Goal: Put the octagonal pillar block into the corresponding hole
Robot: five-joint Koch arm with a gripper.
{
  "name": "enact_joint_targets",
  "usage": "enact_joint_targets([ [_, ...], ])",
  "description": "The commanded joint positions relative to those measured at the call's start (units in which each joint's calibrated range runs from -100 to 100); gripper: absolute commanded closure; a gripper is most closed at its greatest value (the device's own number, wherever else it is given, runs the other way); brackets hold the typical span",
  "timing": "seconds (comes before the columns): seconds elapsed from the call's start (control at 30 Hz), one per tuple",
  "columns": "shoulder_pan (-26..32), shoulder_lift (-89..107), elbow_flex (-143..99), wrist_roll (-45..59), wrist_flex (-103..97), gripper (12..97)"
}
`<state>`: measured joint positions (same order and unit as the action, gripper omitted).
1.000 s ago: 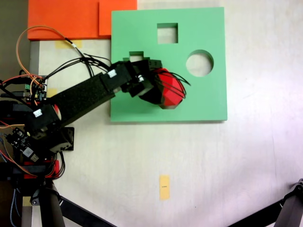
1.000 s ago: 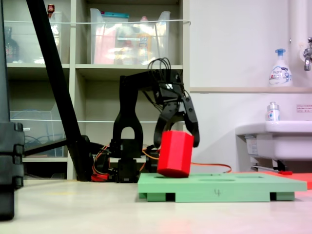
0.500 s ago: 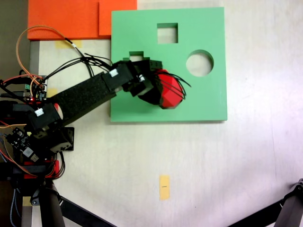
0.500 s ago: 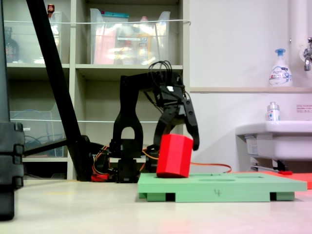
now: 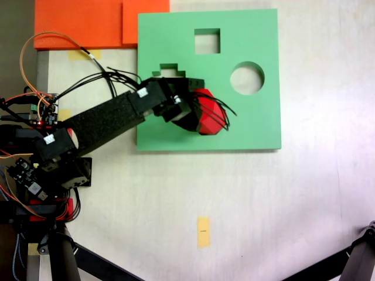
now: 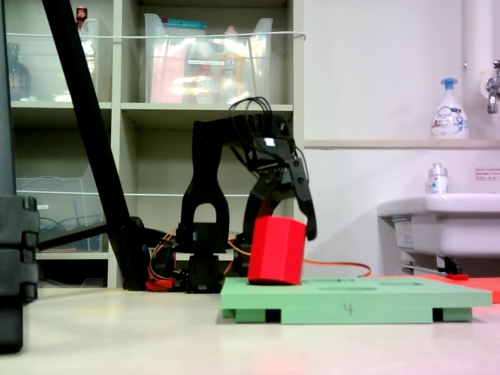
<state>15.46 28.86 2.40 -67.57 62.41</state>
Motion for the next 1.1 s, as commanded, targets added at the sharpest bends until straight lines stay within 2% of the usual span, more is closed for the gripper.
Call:
enact_joint_targets([
  [0.0,-0.2,0.2,1.0,-0.8,-5.5,70.7],
  [0.53,-1.1,-3.6,1.0,-0.9,-7.7,68.7],
  [0.77,-1.8,-6.7,0.9,0.6,-10.5,61.7],
  [1.07,-0.4,-7.9,0.5,0.7,-10.7,61.9],
])
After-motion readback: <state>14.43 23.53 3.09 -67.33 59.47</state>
